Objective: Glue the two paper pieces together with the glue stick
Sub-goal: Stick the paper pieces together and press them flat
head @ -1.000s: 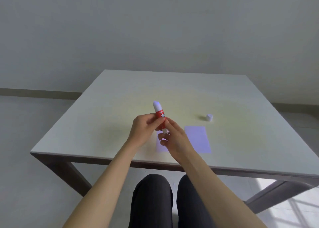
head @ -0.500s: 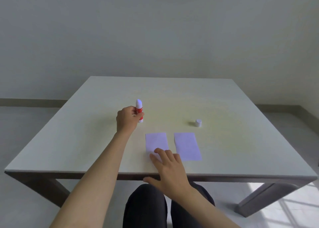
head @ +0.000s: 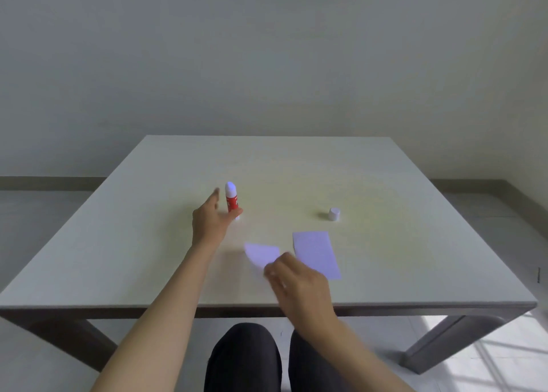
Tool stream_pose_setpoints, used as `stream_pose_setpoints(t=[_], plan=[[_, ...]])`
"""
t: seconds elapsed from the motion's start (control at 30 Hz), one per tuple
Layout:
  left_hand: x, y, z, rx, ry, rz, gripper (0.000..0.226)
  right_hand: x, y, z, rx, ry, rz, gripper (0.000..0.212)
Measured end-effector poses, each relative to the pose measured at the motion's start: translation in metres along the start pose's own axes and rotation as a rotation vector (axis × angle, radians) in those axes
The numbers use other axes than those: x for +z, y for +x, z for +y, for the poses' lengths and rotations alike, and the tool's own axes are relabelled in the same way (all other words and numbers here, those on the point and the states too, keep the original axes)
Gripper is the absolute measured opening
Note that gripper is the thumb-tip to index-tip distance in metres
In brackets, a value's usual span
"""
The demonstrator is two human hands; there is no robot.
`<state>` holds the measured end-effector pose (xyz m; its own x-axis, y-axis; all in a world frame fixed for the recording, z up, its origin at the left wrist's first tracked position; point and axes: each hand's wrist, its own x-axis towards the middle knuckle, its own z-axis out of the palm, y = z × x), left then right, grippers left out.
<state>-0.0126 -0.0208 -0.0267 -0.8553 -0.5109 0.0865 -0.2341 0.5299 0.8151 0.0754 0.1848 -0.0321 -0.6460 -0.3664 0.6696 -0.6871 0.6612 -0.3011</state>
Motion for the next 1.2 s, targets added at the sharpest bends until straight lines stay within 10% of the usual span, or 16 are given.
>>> stream_pose_setpoints(t=[0.07, 0.2, 0.43, 1.2], plan=[[-0.005, -0.013, 0.004, 0.063, -0.075, 0.144, 0.076, -0.018, 0.019, 0.007, 0.245, 0.22, 0.099, 0.015], [-0.005, -0.059, 0.023, 0.384, -0.211, 0.423, 0.045, -0.038, 0.044, 0.029, 0.719, 0.701, 0.225, 0.022], [0.036, -0.118, 0.053, -0.034, -0.536, -0.038, 0.012, -0.035, 0.036, 0.041, 1.127, 1.097, 0.328, 0.013], [0.06, -0.102, 0.051, 0.022, -0.156, -0.184, 0.036, -0.055, 0.018, 0.102, 1.02, 0.653, -0.224, 0.013]])
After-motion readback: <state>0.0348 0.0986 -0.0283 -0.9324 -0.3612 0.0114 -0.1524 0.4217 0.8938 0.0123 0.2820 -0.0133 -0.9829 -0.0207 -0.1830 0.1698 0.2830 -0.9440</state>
